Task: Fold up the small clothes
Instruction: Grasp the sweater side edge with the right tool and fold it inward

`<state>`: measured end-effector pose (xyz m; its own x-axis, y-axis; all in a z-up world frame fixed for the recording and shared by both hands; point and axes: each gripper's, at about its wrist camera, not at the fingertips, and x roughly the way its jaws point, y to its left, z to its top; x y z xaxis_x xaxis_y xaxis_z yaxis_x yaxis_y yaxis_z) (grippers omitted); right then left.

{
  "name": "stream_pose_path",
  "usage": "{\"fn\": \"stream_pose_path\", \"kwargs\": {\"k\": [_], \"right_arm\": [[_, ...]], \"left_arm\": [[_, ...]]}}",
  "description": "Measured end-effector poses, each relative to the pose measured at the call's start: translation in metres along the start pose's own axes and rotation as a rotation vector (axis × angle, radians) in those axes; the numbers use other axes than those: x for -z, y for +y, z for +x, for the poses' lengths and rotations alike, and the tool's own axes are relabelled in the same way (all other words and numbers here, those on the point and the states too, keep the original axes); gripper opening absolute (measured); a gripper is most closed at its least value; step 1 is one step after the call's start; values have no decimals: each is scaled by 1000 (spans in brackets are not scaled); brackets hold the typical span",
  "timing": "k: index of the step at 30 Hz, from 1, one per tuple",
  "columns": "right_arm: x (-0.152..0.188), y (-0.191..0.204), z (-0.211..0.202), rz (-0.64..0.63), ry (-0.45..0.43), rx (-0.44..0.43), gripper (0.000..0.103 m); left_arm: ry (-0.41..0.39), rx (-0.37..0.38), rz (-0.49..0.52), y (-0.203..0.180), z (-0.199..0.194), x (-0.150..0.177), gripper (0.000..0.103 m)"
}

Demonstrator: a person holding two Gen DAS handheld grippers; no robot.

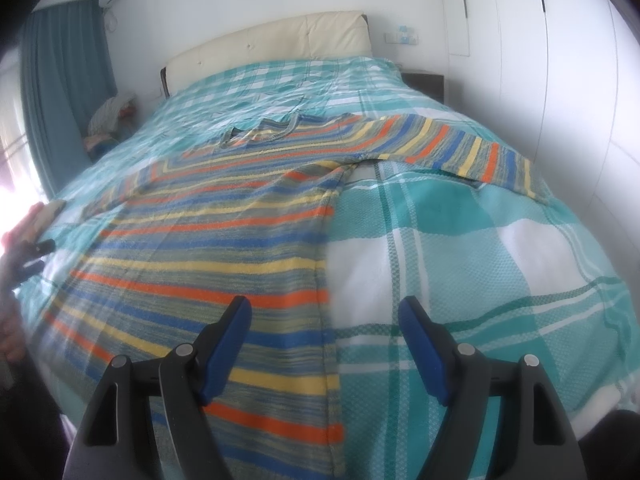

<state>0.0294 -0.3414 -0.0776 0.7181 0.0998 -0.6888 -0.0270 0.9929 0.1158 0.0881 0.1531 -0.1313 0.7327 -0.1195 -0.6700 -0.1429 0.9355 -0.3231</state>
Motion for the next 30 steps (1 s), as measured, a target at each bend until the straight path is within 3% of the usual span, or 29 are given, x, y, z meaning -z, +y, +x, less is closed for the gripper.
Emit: {"fn": "stream_pose_path", "kwargs": {"k": [2, 5, 9, 12, 15, 17, 19, 25, 28, 29, 30], "right_arm": [[-18, -21, -5, 50, -3, -46, 75], [-59, -71, -24, 138, -76, -8, 75], [-108, -169, -37, 340, -171, 61, 75], [-117, -240, -18, 564, -122, 33, 75], [-102, -293, 12, 807, -59, -75, 74], [-93, -306, 32, 886, -13, -133, 70], [-93, -308, 48, 888, 19, -153, 68], [-93, -309, 82, 871, 85, -131, 58], [-95, -310, 88, 819, 109, -123, 46], [-95, -310, 90, 805, 121, -123, 38], [-95, -311, 92, 797, 132, -133, 22]], "left_arm": [[-10, -2, -5, 2, -2, -1, 92], [-9, 4, -19, 6, -2, -3, 93], [-9, 3, -17, 4, 0, -3, 93], [-14, -7, -3, 1, 0, -3, 93], [-12, -14, -5, 0, 1, -2, 93], [-4, -20, -13, 1, 3, -1, 93], [3, -26, -19, 3, 5, -1, 93], [14, -50, -12, 3, 9, 1, 93], [22, -53, -12, 3, 11, 2, 93], [25, -54, -14, 3, 12, 2, 93], [32, -53, -16, 3, 14, 2, 93]]}}
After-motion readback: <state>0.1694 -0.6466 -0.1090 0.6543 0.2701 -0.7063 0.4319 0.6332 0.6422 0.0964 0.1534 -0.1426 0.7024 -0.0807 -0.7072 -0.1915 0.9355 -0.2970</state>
